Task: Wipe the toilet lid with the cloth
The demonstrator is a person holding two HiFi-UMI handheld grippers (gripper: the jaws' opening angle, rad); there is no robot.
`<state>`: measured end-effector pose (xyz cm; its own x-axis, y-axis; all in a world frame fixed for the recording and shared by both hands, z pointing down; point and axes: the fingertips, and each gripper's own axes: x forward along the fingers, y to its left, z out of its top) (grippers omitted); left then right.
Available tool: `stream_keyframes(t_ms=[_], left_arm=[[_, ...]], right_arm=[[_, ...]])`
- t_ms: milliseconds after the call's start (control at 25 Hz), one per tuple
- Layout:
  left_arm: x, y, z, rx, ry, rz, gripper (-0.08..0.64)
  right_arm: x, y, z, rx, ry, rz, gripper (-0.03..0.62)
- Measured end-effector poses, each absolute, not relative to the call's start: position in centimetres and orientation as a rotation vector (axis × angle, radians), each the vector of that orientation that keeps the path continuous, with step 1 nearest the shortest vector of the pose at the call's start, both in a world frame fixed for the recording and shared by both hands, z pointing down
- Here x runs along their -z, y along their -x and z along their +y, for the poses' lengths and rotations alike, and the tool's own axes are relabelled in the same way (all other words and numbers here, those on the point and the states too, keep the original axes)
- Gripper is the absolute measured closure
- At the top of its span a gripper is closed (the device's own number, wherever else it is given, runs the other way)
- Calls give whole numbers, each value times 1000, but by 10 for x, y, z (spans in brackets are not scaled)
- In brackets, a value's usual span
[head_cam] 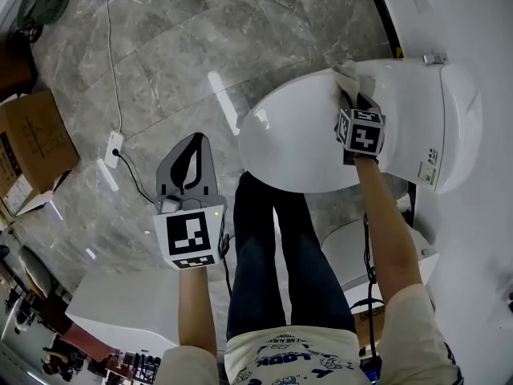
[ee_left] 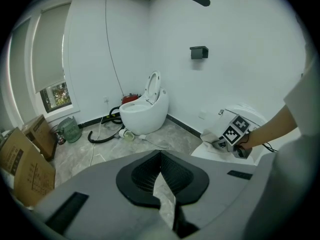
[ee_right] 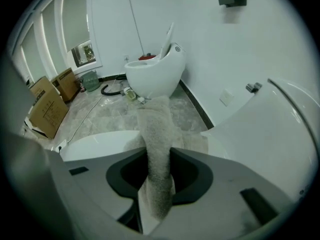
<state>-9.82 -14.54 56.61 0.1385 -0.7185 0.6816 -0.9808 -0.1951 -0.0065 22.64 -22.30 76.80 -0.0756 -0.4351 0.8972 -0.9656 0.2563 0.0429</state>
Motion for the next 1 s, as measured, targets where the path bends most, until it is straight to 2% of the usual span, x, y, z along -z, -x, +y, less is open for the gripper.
stream_keyframes(t_ms=[1000], left_arm=[[-572, 183, -79, -730, -1843, -1723, 557]], right_arm=[[-773, -65, -160, -662, -1074, -1804, 488]])
